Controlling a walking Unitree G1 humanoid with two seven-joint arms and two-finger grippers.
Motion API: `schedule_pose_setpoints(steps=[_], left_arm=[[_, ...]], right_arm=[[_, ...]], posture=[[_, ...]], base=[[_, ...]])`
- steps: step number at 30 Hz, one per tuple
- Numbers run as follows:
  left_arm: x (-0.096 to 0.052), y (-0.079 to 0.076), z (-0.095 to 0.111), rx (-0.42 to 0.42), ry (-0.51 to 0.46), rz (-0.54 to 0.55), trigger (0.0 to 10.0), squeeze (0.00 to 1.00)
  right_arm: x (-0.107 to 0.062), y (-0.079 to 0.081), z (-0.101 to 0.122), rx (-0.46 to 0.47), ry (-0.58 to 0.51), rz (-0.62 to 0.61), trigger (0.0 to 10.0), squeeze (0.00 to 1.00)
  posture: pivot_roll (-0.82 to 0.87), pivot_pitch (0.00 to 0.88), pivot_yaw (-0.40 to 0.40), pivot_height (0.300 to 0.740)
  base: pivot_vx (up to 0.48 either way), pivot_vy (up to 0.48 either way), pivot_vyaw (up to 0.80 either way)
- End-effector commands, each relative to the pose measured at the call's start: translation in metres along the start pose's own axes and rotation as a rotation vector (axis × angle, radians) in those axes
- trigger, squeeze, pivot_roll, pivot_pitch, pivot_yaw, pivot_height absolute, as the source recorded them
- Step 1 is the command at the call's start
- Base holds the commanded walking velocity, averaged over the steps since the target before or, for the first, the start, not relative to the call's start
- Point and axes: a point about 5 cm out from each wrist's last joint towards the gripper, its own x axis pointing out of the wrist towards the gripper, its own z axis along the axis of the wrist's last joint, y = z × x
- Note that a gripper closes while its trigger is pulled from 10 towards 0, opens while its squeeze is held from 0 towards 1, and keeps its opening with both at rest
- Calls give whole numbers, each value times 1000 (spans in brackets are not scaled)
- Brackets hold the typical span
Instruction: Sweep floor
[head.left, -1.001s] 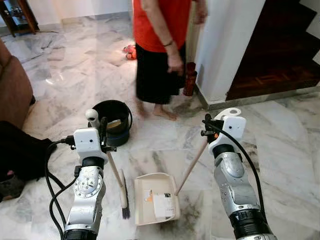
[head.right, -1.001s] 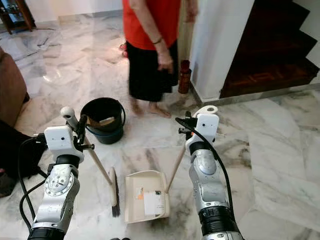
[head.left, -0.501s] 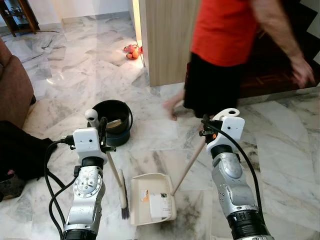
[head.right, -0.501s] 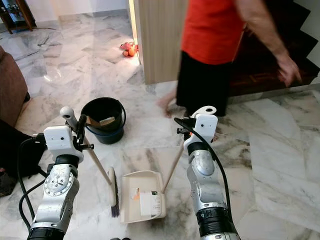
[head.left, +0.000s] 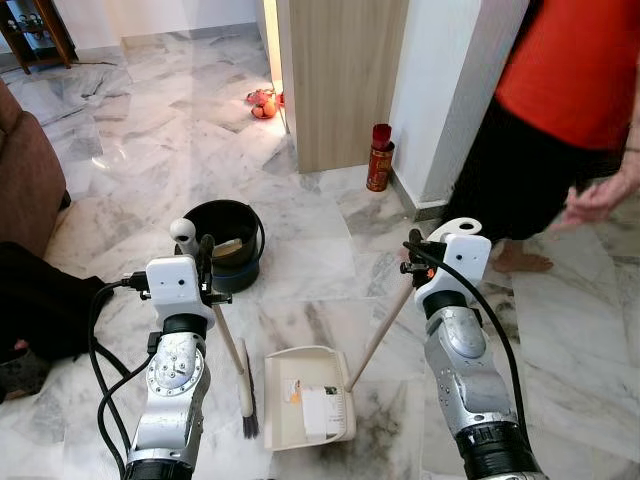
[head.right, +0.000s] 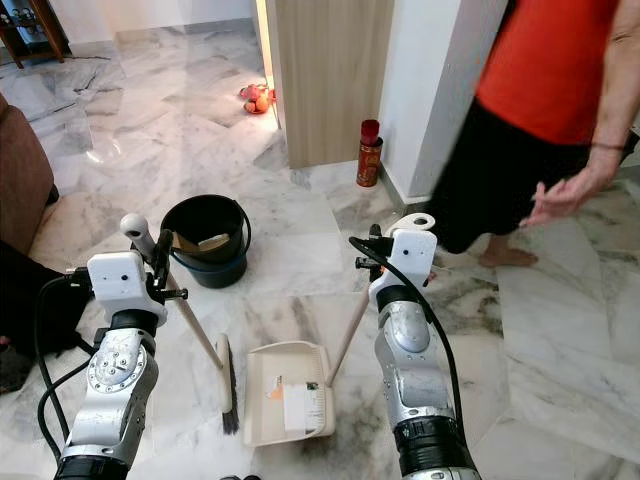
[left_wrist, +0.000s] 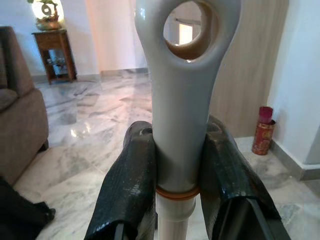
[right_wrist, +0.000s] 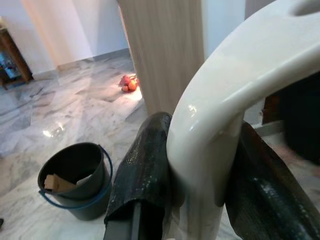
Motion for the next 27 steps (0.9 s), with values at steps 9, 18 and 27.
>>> schedule_pose_setpoints(steps=[9, 18, 27], left_arm=[[2, 5, 10, 13, -41, 10, 10000, 0], [1, 5, 9, 11, -36, 11, 10000, 0], [0, 4, 8, 8, -34, 11, 10000, 0]], right_arm=[[1, 4, 11, 8, -46, 10, 10000, 0], [0, 4, 10, 25, -40, 15, 10000, 0], [1, 5, 12, 2, -51, 18, 10000, 0]], posture=[[100, 118, 28, 740], [105, 123, 27, 740], [110, 119, 26, 740]], base=[[0, 0, 477], [0, 0, 97], [0, 0, 178]])
